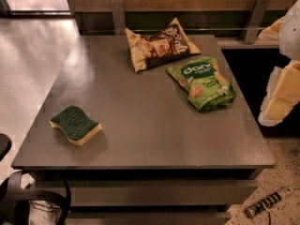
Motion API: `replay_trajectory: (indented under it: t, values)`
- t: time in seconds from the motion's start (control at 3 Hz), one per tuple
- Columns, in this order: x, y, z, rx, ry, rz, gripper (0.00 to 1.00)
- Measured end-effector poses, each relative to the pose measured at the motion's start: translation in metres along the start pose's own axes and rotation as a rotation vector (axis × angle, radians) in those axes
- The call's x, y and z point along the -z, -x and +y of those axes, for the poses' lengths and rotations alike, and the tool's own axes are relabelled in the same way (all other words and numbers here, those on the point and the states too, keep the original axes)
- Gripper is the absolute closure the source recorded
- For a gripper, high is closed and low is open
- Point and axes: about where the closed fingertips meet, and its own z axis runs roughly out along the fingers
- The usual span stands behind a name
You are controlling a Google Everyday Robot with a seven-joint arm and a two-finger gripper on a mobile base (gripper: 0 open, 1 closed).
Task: Move brown chip bag near sponge
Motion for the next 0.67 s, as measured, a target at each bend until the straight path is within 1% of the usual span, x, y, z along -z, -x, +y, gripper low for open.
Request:
replay_trajectory:
  t: [0.33, 0.67]
  values:
    - [0.000, 0.000, 0.000, 0.000, 0.000, 0.000, 0.00]
    - [0.001, 0.000, -0.015, 0.001, -0.043, -0.004, 0.00]
